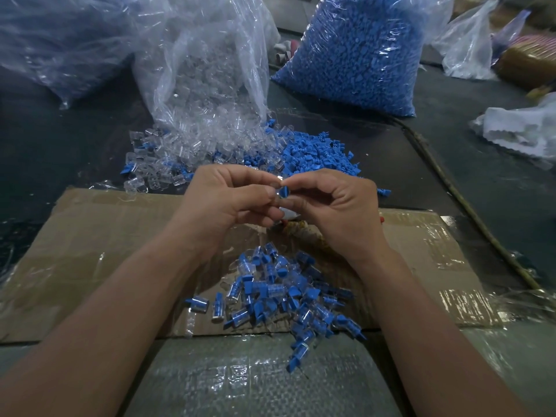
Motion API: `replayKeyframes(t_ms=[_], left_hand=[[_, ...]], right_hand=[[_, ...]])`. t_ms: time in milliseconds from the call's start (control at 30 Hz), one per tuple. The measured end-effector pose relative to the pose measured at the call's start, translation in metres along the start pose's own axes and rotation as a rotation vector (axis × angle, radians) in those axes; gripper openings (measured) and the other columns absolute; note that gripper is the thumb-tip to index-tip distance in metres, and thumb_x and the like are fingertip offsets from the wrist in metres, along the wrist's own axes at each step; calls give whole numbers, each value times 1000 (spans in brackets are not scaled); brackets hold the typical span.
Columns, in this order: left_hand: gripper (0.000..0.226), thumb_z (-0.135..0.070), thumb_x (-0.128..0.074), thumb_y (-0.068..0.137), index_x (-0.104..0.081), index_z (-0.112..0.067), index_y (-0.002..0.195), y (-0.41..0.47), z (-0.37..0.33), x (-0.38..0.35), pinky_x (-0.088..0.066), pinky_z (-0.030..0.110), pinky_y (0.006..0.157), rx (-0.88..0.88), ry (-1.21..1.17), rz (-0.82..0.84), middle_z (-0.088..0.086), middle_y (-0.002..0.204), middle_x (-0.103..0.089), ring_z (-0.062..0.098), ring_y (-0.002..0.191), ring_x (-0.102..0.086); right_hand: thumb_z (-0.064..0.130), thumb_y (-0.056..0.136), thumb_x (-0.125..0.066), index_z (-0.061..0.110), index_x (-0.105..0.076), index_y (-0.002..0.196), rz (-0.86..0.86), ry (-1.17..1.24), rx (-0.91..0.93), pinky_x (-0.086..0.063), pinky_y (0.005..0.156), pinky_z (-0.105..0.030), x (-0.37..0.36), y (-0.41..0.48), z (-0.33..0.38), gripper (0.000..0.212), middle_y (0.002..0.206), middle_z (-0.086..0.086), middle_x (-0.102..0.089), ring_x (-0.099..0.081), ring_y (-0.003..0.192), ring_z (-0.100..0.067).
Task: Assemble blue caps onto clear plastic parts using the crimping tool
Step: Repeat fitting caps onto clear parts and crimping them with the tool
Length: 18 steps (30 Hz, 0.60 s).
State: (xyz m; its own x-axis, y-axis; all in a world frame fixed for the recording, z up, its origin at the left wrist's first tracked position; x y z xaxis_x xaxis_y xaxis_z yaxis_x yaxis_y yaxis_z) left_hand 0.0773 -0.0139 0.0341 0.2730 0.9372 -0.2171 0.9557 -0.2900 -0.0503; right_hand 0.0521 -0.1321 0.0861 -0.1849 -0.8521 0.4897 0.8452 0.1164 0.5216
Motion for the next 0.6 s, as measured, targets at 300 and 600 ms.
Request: replayKeyframes(t_ms=[300, 600], left_hand=[[8, -2, -67, 64, -65, -10, 66, 1, 1, 4, -51, 19, 48, -8, 74, -46, 7, 58, -67, 14, 48, -62], [11, 6, -61, 76, -63, -5, 75, 1, -3, 21, -52, 17, 52, -41, 22, -173, 3, 61, -66, 12, 53, -62]], right_hand=[[10, 71, -73, 18, -66, 94, 77, -13, 2, -49, 71, -11, -6, 0, 1, 25, 81, 17, -61, -61, 74, 0], [36, 74, -70, 37, -61, 75, 215, -171, -399, -42, 56, -10, 17, -2, -51, 9, 69, 19, -63, -56, 64, 1]])
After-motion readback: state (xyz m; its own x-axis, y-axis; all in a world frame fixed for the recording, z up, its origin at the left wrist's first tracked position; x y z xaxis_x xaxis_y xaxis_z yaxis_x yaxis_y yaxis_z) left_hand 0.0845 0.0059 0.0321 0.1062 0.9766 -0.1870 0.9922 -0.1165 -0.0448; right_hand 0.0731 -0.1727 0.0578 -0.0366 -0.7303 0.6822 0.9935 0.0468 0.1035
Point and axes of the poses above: each hand's wrist, its own y-axis towards the middle knuckle, its own x-axis out of the back of the hand, z = x × y, the point moved 10 cm from there along y, towards the middle knuckle
